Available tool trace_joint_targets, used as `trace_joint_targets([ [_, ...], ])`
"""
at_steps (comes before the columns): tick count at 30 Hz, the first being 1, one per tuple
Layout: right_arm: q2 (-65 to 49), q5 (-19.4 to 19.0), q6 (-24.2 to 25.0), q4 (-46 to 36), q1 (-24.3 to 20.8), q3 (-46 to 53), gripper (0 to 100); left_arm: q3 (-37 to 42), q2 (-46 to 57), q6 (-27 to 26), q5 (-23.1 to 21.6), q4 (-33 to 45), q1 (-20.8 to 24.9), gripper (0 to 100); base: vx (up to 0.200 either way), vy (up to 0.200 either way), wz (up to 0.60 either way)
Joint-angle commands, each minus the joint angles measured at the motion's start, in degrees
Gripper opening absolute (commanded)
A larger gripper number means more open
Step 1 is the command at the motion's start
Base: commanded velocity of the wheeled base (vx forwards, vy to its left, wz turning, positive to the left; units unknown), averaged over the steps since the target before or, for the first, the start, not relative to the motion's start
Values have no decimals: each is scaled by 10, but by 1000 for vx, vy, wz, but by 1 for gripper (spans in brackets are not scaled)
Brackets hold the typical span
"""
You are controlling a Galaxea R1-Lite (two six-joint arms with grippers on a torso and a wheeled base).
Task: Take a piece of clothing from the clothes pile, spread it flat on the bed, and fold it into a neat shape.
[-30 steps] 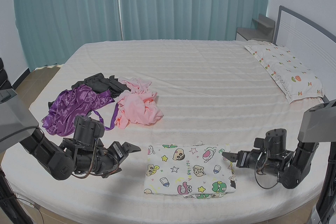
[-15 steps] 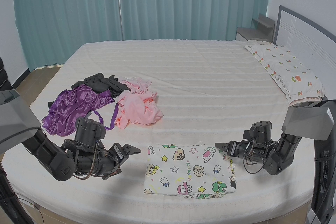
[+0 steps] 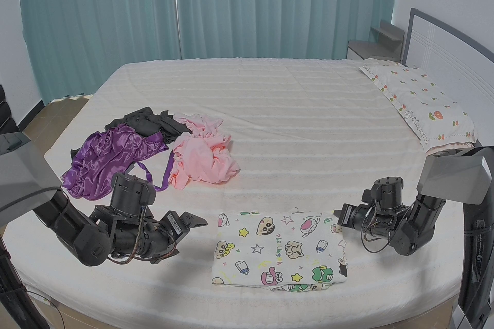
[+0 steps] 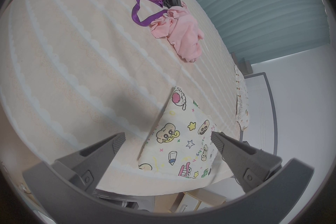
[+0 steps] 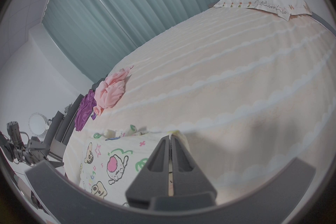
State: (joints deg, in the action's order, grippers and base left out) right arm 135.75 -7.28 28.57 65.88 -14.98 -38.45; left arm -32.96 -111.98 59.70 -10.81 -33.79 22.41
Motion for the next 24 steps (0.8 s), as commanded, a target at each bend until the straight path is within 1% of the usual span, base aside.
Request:
trace_joint_targets([
  [1,-17,1,0,0,12,-4,0,2,-1,0,0,0,0,100,0,0,0],
  [9,-15,3,-1,-8,28,-15,0,3,-1,0,0,0,0,100,0,0,0],
  [14,-14,4,0,-8,29,-13,0,2,-1,0,0,0,0,100,0,0,0],
  [17,-16,4,0,-15,38,-14,0,2,-1,0,0,-1,0,100,0,0,0],
  [24,-13,4,0,-22,42,-14,0,2,-1,0,0,-1,0,100,0,0,0],
])
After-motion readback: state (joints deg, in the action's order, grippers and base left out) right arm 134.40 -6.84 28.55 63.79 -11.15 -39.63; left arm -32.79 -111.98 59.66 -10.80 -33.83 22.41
